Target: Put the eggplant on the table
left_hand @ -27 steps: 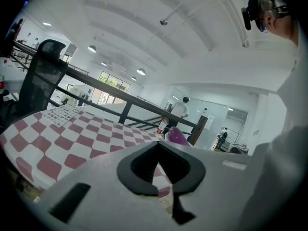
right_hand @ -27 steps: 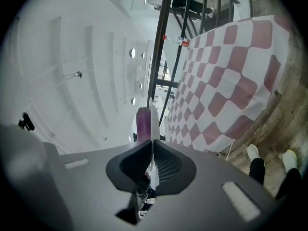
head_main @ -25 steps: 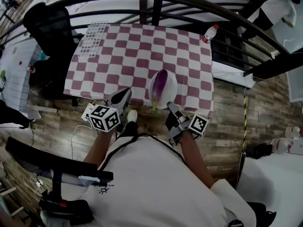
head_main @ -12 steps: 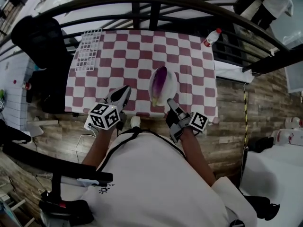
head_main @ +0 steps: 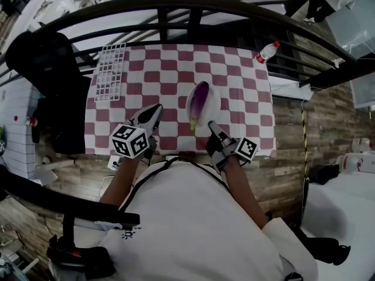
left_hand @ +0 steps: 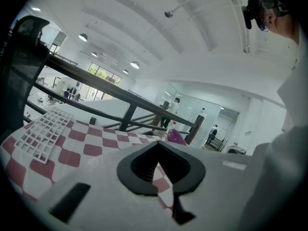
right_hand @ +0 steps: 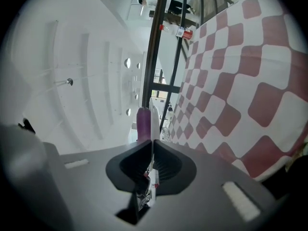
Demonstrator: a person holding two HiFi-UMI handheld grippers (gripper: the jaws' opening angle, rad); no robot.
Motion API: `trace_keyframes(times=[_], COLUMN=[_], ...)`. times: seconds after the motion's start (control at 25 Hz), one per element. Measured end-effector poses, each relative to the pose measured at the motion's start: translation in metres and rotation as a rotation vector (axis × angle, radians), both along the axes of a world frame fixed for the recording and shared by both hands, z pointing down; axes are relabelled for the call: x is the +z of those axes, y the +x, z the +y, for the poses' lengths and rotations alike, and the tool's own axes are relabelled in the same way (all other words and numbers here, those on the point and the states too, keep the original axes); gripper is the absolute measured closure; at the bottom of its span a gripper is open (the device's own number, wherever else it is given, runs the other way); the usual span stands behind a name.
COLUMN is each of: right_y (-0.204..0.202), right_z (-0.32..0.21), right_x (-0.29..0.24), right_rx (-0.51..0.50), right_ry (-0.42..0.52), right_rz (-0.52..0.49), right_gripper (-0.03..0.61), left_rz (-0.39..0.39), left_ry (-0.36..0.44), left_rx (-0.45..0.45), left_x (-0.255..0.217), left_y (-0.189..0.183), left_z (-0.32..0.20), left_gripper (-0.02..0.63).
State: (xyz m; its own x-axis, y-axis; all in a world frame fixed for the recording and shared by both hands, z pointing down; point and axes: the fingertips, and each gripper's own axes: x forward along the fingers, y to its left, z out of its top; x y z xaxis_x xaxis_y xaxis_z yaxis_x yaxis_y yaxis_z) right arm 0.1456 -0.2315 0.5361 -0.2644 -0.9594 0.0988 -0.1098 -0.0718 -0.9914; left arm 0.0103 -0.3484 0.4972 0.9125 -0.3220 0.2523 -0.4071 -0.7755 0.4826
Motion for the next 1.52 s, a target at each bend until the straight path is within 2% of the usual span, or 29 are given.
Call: trace_keyframes(times=[0.32,0.64,0.88,1.24,1.52], right_y=[-0.01,-0.008,-0.006,-0.002,-0.009], right_z=[-0.033,-0.047,-0.052,-0.062,-0.07], right_x=[0.008,0.019,0.029,0.072,0.101], right_rx=[0.0,-0.046,-0.129,-0.269,-0.365], right_ry=[-0.01,-0.012,-0.005,-0.012,-0.024], right_rz=[0.005,-0.011,0.003,0.009,0.017], right_gripper=[0.555,0.555,0.555,0.555,0.555], left_rz=[-0.002,-0.018,-0.028,-0.067,-0.12], left_ry=[-0.018,-0.029,-0.029,-0.052,-0.062], left_rx=[0.013,-0.021,-0.083,-0.171,-0.216], left_x=[0.01,0.017,0.016,0.034,0.047], left_y=[-0.007,-0.008,-0.008,-0.01,-0.016], left_z=[-0.03,-0.032,-0.026,-0.009,0.003], left_gripper=[0.614,0.614,0.614,0.614,0.614])
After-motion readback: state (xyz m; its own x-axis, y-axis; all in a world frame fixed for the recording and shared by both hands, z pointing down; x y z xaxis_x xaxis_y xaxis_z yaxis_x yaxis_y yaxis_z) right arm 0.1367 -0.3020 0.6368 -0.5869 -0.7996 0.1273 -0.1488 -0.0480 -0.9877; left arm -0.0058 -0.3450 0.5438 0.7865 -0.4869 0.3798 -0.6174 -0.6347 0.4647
